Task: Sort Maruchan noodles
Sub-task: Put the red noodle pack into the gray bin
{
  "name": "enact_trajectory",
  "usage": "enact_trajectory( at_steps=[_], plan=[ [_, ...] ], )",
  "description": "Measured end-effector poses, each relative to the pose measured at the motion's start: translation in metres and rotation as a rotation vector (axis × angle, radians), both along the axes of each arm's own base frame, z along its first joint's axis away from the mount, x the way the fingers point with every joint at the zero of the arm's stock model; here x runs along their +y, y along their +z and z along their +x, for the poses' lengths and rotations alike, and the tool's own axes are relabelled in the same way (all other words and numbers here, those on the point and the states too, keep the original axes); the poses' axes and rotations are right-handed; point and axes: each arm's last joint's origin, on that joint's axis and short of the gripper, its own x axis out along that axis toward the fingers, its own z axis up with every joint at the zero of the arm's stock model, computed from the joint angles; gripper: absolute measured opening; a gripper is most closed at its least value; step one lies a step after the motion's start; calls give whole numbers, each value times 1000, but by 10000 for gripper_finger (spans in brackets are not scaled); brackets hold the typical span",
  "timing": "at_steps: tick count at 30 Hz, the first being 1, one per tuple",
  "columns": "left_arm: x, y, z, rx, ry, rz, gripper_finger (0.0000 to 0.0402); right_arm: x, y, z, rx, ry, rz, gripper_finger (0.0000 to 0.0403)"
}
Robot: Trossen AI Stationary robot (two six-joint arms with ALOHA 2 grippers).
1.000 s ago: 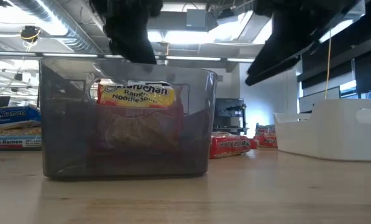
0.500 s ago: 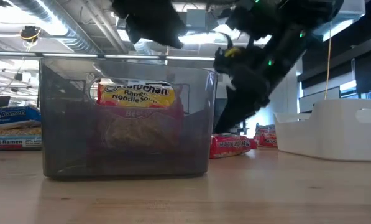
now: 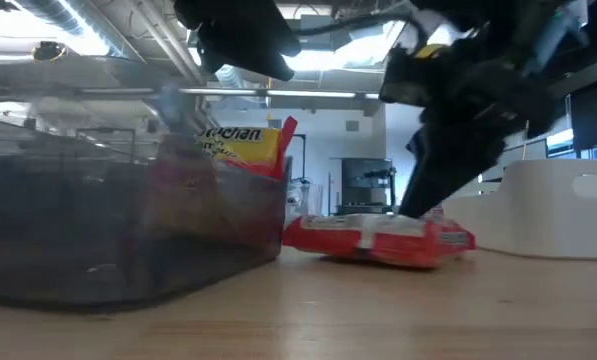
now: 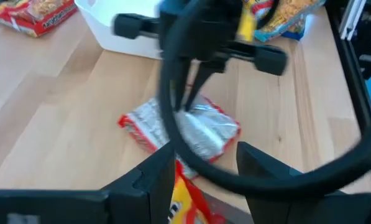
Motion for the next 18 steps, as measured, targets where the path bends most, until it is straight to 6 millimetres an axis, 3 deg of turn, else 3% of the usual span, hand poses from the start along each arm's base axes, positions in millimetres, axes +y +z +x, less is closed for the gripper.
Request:
enact_trajectory(
  at_steps=[9,13,18],
  plan=[
    [-16,2,-5,-28,22,-109,163,43,0,-18,-3,76,63,2],
    [-36,0,-4,-88,-16,-159,163,66,0,-28,-26,137,92,2],
    [-66,-16,11,-210,-72,-245,163,91,2,-39,-93,208,100,2]
  ],
)
